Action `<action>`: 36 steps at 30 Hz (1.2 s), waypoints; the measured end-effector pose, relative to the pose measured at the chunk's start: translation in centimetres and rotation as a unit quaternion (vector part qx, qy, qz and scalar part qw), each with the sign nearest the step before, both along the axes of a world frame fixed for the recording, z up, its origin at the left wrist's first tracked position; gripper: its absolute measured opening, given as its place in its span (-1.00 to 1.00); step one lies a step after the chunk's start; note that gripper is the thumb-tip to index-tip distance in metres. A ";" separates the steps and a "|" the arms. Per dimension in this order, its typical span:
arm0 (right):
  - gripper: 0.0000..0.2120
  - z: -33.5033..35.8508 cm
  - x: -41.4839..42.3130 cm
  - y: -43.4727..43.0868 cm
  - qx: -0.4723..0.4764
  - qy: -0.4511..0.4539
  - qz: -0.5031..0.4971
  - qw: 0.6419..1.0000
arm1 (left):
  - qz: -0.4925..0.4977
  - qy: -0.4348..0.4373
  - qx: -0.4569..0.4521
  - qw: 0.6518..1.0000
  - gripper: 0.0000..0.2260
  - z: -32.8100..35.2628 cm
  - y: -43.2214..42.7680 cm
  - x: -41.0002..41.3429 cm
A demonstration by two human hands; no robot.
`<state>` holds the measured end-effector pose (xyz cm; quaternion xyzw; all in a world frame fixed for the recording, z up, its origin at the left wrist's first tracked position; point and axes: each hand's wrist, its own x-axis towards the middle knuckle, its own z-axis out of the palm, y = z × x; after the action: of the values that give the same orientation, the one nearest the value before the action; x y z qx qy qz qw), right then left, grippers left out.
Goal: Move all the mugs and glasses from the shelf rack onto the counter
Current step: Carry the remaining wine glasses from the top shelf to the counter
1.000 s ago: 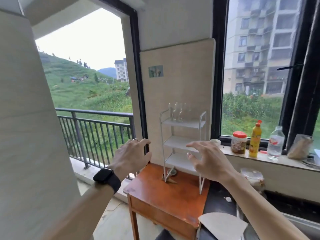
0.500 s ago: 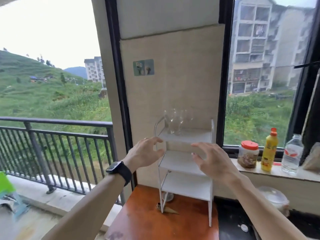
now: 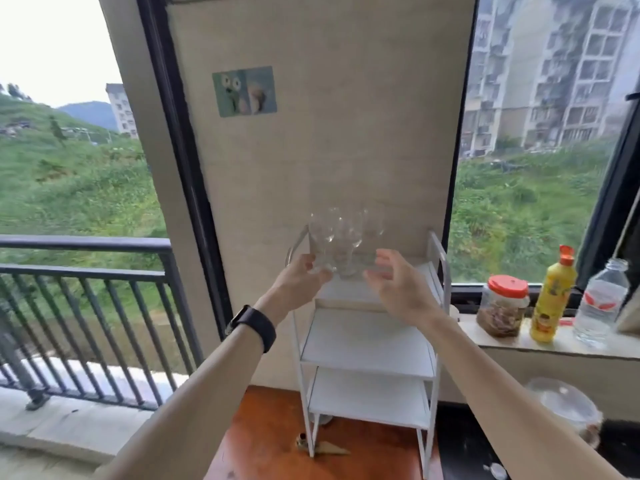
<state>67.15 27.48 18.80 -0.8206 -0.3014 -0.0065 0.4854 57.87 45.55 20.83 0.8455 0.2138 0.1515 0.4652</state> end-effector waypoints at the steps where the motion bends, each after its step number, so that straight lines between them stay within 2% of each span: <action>1: -0.45 -0.2 0.8 0.8 0.007 0.005 -0.002 1.000 | -0.005 0.004 -0.012 1.000 -0.44 -0.3 0.1 0.9; 4: -0.41 -0.8 3.3 3.1 0.007 0.011 -0.015 1.000 | 0.002 -0.016 -0.044 0.999 -0.47 -0.6 0.7 3.4; 6: -0.41 -1.0 4.7 4.3 0.019 0.026 -0.005 0.999 | 0.016 -0.044 -0.045 0.998 -0.58 -0.5 1.1 4.9; 8: -0.39 -1.1 5.7 5.3 0.036 0.041 0.004 0.999 | 0.033 -0.071 -0.040 0.996 -0.58 -0.6 1.5 6.1; 13: -0.52 -1.2 7.4 6.8 0.064 0.054 0.033 0.996 | 0.039 -0.100 -0.118 0.987 -0.61 -1.1 2.3 7.9; 15: -0.49 -1.2 7.7 7.1 0.083 0.064 0.043 0.994 | 0.046 -0.120 -0.131 0.983 -0.68 -1.2 2.7 8.2; 18: -0.31 -1.0 7.6 7.0 0.104 0.081 0.047 0.990 | 0.046 -0.123 -0.140 0.981 -0.66 -1.2 3.2 8.2; 20: -0.19 -0.8 7.4 7.0 0.103 0.082 0.041 0.990 | 0.032 -0.127 -0.156 0.979 -0.61 -1.4 3.3 8.2; 22: -0.17 -0.7 7.1 6.9 0.101 0.074 0.029 0.992 | 0.017 -0.141 -0.173 0.975 -0.59 -1.3 3.2 7.9; 27: -0.41 -0.1 5.6 5.4 0.121 0.053 0.004 0.991 | -0.014 -0.158 -0.155 0.975 -0.59 -1.0 3.1 6.8; 32: -0.49 2.8 3.2 1.9 0.143 -0.001 -0.022 0.989 | -0.090 -0.177 -0.139 0.970 -0.58 1.5 2.3 4.9; 36: -0.33 3.8 0.8 -1.6 0.164 -0.005 -0.011 0.986 | -0.166 -0.178 -0.109 0.964 -0.55 3.0 0.1 2.9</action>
<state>67.90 25.84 22.64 -0.7334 -0.2897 -0.0651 0.6115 60.74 45.69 23.80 0.7726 -0.0002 0.1962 0.6038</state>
